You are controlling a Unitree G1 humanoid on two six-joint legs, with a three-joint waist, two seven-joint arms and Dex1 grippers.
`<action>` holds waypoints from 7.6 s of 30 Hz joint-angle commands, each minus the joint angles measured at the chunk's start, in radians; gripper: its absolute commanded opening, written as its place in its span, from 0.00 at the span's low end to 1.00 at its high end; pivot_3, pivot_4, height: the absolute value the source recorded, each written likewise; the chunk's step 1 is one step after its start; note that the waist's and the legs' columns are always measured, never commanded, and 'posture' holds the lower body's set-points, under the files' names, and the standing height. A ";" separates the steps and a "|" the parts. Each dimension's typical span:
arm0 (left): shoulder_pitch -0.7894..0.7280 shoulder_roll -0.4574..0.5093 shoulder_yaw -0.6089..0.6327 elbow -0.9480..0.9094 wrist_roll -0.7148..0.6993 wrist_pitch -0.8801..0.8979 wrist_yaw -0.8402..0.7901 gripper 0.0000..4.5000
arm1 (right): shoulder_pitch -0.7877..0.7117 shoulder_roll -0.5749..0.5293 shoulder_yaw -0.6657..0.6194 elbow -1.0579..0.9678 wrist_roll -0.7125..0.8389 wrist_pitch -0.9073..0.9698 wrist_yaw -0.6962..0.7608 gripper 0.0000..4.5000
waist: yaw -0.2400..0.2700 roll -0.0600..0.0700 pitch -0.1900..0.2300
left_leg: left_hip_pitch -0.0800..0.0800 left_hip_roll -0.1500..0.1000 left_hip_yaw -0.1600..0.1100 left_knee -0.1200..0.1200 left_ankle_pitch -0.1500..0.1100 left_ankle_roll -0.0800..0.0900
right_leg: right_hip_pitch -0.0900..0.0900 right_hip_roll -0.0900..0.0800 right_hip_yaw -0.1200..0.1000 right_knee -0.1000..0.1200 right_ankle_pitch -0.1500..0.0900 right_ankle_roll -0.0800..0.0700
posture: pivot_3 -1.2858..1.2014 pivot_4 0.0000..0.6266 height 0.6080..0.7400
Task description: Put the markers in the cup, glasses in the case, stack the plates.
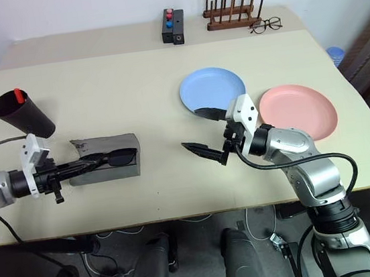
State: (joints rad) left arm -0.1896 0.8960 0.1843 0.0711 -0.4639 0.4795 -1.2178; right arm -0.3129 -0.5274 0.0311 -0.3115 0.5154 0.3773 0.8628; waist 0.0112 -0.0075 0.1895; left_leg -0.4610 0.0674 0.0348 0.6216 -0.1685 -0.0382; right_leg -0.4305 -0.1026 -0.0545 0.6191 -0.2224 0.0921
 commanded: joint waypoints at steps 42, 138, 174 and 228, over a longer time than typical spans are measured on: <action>-0.430 -0.114 -0.021 0.290 0.105 -0.204 0.158 0.01 | -0.034 -0.009 -0.021 0.005 -0.003 -0.023 0.010 1.00 | 0.000 -0.001 0.000 | 0.000 0.000 0.000 0.002 0.000 0.001 | 0.001 0.001 0.000 0.001 0.000 0.001 | 0.52 0.24 1.00; -0.333 -0.128 0.004 -0.054 -0.190 0.022 -0.165 1.00 | -0.087 -0.356 -0.147 0.375 -0.331 0.282 -0.170 0.02 | 0.000 -0.002 0.000 | -0.001 -0.001 -0.002 0.009 0.000 0.001 | 0.002 0.000 0.000 0.005 0.000 0.002 | 0.52 0.24 1.00; -0.222 -0.165 0.055 -0.132 -0.179 -0.066 0.059 1.00 | -0.405 -0.035 -0.064 0.413 -0.261 0.223 -0.115 0.99 | 0.001 -0.001 0.001 | -0.001 -0.001 -0.002 0.007 0.000 0.001 | 0.001 0.000 0.000 0.008 0.000 0.003 | 0.52 0.24 1.00; -0.180 -0.290 0.075 -0.139 -0.172 -0.125 0.262 1.00 | -0.682 0.018 -0.040 0.976 -0.406 -0.223 -0.177 0.99 | -0.017 -0.001 0.001 | 0.000 -0.001 -0.002 0.006 0.001 0.000 | 0.001 0.001 0.000 0.008 0.001 0.003 | 0.52 0.24 1.00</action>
State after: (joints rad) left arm -0.3646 0.5959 0.2288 -0.0402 -0.6200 0.3596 -0.9575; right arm -0.9386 -0.4879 0.0424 0.7356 0.0675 0.1699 0.6659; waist -0.0062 -0.0081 0.1905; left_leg -0.4610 0.0667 0.0333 0.6272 -0.1680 -0.0377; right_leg -0.4298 -0.1016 -0.0540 0.6268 -0.2219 0.0951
